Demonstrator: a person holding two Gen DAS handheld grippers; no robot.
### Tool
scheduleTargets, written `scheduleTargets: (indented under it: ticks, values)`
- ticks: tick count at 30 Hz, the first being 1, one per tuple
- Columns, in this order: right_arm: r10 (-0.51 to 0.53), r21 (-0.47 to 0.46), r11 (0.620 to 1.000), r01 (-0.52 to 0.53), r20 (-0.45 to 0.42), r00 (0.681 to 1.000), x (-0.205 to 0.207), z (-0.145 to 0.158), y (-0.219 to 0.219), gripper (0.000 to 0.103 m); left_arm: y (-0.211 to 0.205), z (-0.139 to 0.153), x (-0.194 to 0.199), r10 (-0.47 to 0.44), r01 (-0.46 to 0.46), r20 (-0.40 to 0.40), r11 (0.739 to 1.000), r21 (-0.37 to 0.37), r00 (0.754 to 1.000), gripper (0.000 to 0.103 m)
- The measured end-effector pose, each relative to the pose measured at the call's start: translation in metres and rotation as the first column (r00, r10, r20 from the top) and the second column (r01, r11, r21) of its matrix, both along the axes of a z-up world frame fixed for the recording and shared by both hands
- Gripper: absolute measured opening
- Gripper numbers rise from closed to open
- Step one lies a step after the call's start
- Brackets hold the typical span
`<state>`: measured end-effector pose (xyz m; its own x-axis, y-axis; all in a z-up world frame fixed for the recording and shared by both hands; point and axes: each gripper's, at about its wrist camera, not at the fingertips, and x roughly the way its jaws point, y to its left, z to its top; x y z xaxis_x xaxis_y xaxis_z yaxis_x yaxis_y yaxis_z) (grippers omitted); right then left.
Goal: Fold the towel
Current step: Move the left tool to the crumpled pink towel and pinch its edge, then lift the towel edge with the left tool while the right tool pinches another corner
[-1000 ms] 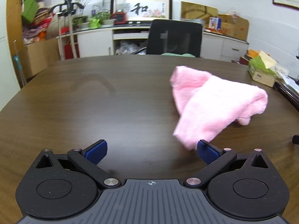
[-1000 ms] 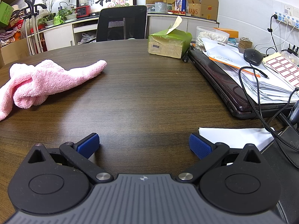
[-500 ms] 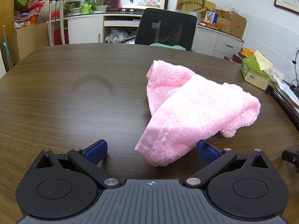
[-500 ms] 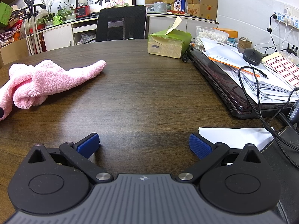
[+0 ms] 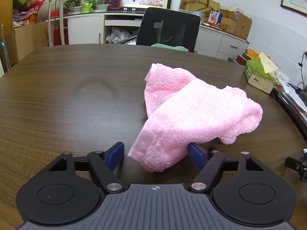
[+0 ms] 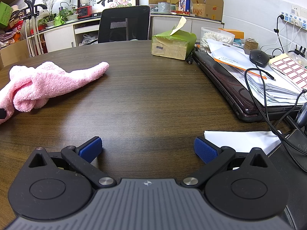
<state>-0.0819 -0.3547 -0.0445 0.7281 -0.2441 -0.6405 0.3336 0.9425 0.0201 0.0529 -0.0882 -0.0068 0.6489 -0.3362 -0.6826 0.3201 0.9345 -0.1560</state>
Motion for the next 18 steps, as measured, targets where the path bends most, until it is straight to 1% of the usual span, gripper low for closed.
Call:
scheduleTargets:
  ticks: [1, 3, 5, 8, 9, 10, 11, 13, 18]
  values:
    - [0.000, 0.000, 1.000, 0.000, 0.000, 1.000, 0.000, 0.000, 0.000, 0.103, 0.000, 0.001, -0.001, 0.001, -0.001, -0.001, 1.000, 0.001, 1.000, 0.052]
    - [0.000, 0.000, 1.000, 0.000, 0.000, 1.000, 0.000, 0.000, 0.000, 0.103, 0.000, 0.002, -0.001, 0.000, -0.001, -0.007, 1.000, -0.012, 1.000, 0.042]
    - [0.000, 0.000, 1.000, 0.000, 0.000, 1.000, 0.000, 0.000, 0.000, 0.103, 0.002, 0.004, -0.003, 0.003, -0.003, -0.013, 1.000, -0.028, 1.000, 0.037]
    - [0.000, 0.000, 1.000, 0.000, 0.000, 1.000, 0.000, 0.000, 0.000, 0.103, 0.003, 0.006, -0.006, 0.007, -0.007, -0.001, 1.000, -0.027, 1.000, 0.030]
    - [0.000, 0.000, 1.000, 0.000, 0.000, 1.000, 0.000, 0.000, 0.000, 0.103, 0.004, 0.006, -0.007, 0.011, -0.011, 0.005, 1.000, -0.024, 1.000, 0.023]
    - [0.000, 0.000, 1.000, 0.000, 0.000, 1.000, 0.000, 0.000, 0.000, 0.103, 0.004, 0.007, -0.007, 0.011, -0.011, 0.008, 1.000, -0.022, 1.000, 0.011]
    - [0.000, 0.000, 1.000, 0.000, 0.000, 1.000, 0.000, 0.000, 0.000, 0.103, 0.006, 0.008, -0.008, 0.015, -0.014, 0.014, 1.000, -0.024, 1.000, 0.007]
    - [0.000, 0.000, 1.000, 0.000, 0.000, 1.000, 0.000, 0.000, 0.000, 0.103, 0.008, 0.008, -0.007, 0.020, -0.020, 0.019, 0.999, -0.034, 1.000, 0.004]
    - [0.000, 0.000, 1.000, 0.000, 0.000, 1.000, 0.000, 0.000, 0.000, 0.103, 0.016, 0.015, -0.010, 0.020, -0.015, 0.076, 0.998, -0.067, 0.997, 0.003]
